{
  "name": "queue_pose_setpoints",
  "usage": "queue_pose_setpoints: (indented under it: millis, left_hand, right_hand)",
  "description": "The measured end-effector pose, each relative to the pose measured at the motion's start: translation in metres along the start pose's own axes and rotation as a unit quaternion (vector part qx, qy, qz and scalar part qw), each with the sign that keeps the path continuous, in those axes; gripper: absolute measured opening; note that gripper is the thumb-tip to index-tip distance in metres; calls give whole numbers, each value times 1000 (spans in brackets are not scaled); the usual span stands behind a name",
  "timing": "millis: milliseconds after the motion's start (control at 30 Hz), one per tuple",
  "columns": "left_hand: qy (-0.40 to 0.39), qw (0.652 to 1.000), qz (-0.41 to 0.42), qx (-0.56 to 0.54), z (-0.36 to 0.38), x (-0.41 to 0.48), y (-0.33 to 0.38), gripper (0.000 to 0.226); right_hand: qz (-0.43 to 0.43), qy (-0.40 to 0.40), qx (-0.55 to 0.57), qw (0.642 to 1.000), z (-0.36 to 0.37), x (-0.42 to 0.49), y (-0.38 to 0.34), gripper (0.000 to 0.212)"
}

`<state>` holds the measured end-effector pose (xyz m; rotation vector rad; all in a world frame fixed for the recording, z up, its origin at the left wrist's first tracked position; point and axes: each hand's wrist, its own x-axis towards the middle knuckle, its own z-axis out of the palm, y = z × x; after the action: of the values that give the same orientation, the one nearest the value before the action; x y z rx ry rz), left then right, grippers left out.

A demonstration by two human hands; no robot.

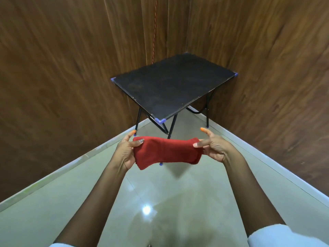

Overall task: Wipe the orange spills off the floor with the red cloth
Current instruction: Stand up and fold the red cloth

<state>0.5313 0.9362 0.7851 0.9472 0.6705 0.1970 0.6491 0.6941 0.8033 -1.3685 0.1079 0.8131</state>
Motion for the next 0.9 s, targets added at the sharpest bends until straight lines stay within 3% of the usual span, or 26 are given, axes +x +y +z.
queue_pose_setpoints:
  millis: [67, 133, 200, 267, 333, 433, 467, 567, 633, 733, 833, 900]
  left_hand:
    - [-40, 998, 27, 29, -5, 9, 11, 67]
    - [-77, 981, 59, 168, -11, 22, 20, 72]
    - [-83, 918, 109, 372, -12, 32, 31, 70]
    - [-80, 833, 174, 518, -10, 39, 38, 54]
    - [-78, 772, 244, 582, -8, 46, 48, 25]
    - [-74, 736, 302, 602, -12, 67, 62, 7]
    - [-94, 747, 296, 587, -15, 76, 67, 7]
    - [-205, 885, 196, 370, -12, 88, 79, 13]
    - [-234, 935, 139, 227, -2, 98, 84, 22]
    - [-189, 968, 74, 145, 26, 127, 79, 24]
    - [-98, 981, 67, 155, 64, 161, 66, 14]
    - [-35, 979, 88, 178, 92, 182, 59, 10]
  right_hand:
    - [-30, -13, -50, 998, 13, 7, -1, 72]
    - [-65, 5, -157, 985, 26, 12, -4, 60]
    - [-105, 51, -263, 958, 36, 20, -10, 43]
    - [-141, 80, -338, 927, 39, 27, -18, 26]
    - [-169, 82, -385, 903, 37, 35, -27, 14]
    - [-181, 56, -392, 900, 27, 42, -41, 6]
    - [-186, 45, -368, 910, 23, 44, -45, 9]
    - [-213, -16, -221, 952, 17, 55, -55, 20]
    - [-207, -73, -97, 971, 16, 68, -66, 17]
    - [-164, -45, 13, 985, 13, 104, -82, 7]
    - [-157, 88, -78, 981, 11, 158, -98, 10]
    - [-189, 160, -176, 953, 10, 187, -113, 9]
